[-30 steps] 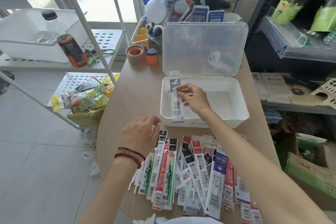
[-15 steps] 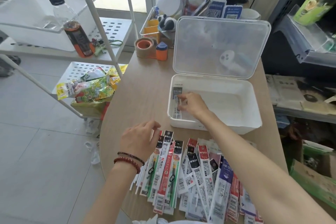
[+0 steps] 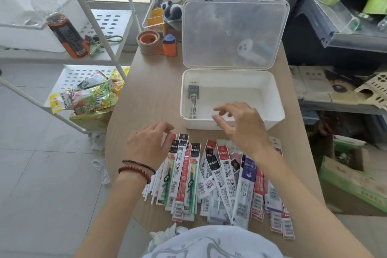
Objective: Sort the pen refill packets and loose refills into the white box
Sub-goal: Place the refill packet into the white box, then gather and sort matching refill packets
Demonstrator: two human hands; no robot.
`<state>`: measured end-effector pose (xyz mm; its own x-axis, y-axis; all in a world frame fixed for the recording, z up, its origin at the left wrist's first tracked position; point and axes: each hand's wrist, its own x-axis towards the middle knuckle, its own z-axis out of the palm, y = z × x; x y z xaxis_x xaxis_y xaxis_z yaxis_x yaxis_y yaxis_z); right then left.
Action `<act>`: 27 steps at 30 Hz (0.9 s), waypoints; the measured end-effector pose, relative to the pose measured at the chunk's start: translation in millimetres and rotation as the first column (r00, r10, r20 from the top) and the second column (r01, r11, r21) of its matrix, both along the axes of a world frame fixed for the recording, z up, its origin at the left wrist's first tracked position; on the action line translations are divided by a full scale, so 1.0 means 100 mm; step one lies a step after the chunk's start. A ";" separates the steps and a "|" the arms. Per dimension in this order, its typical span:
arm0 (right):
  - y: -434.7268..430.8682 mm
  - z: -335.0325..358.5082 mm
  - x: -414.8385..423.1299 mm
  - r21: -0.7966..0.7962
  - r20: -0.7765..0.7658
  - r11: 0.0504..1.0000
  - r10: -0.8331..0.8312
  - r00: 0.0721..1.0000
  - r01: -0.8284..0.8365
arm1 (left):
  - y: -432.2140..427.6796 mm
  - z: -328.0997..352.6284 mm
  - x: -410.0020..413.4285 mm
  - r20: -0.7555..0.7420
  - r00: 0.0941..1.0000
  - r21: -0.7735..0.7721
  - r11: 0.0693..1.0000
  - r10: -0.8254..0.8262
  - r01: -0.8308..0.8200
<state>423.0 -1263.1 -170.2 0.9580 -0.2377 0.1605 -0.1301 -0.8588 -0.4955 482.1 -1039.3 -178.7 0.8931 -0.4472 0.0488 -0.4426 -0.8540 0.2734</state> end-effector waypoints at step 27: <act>-0.10 -0.64 -1.58 0.148 -0.454 0.857 -0.384 0.804 0.494 | -0.40 -0.44 -0.95 -0.261 0.965 0.215 0.975 -0.005 0.063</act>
